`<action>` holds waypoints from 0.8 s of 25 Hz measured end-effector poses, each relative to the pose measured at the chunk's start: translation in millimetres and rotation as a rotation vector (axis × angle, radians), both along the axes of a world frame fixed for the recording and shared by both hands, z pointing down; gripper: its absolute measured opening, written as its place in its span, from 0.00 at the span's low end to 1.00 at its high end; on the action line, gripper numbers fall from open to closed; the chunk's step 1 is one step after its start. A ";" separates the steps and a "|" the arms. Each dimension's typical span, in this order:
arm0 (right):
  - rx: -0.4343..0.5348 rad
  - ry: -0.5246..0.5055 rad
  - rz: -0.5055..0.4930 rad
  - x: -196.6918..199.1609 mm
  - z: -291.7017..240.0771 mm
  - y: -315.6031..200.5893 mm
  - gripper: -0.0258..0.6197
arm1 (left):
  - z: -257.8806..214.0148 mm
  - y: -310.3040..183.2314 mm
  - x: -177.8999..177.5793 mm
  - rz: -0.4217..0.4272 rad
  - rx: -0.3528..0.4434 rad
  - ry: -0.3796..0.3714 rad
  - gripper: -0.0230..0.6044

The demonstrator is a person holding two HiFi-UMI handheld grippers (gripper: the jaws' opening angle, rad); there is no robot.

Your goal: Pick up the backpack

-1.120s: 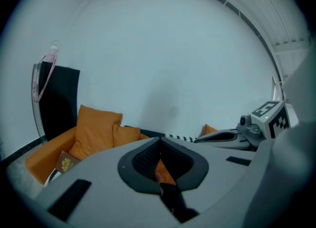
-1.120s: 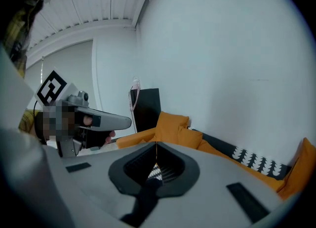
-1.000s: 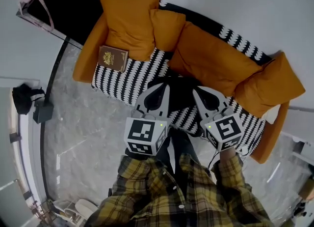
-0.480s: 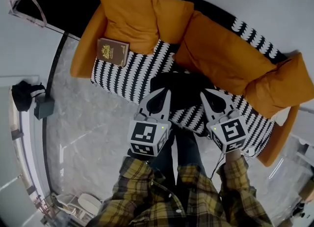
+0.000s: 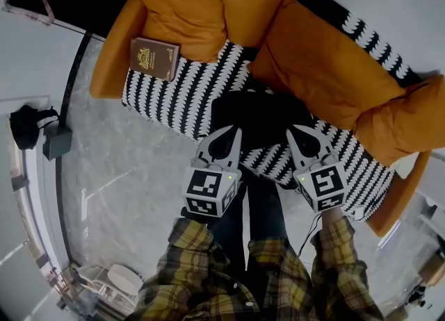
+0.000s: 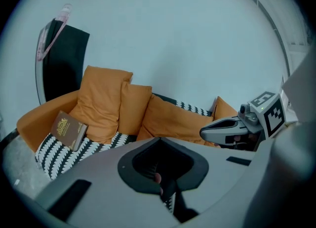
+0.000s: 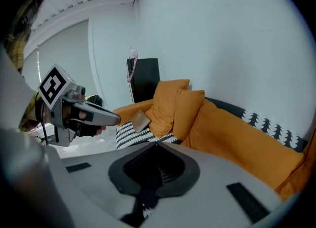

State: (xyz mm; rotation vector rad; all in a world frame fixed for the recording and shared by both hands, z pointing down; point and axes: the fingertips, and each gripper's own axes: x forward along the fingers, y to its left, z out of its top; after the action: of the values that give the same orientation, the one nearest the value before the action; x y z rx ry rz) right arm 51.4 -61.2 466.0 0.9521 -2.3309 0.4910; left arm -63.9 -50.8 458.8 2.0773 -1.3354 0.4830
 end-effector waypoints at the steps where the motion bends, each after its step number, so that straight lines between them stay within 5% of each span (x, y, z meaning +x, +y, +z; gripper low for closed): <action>1: -0.008 0.006 -0.002 0.6 7.7 1.5 0.07 | 7.6 1.5 -0.4 0.000 -0.009 -0.003 0.07; 20: -0.089 0.209 0.044 39.0 128.5 11.2 0.07 | 127.3 23.0 -0.3 -0.027 -0.135 -0.116 0.07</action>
State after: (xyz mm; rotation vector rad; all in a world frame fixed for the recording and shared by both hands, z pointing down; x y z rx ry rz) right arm 90.4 -50.1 594.5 0.9655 -2.0884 0.4849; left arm -64.2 -27.8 586.0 1.9444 -1.3556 0.6726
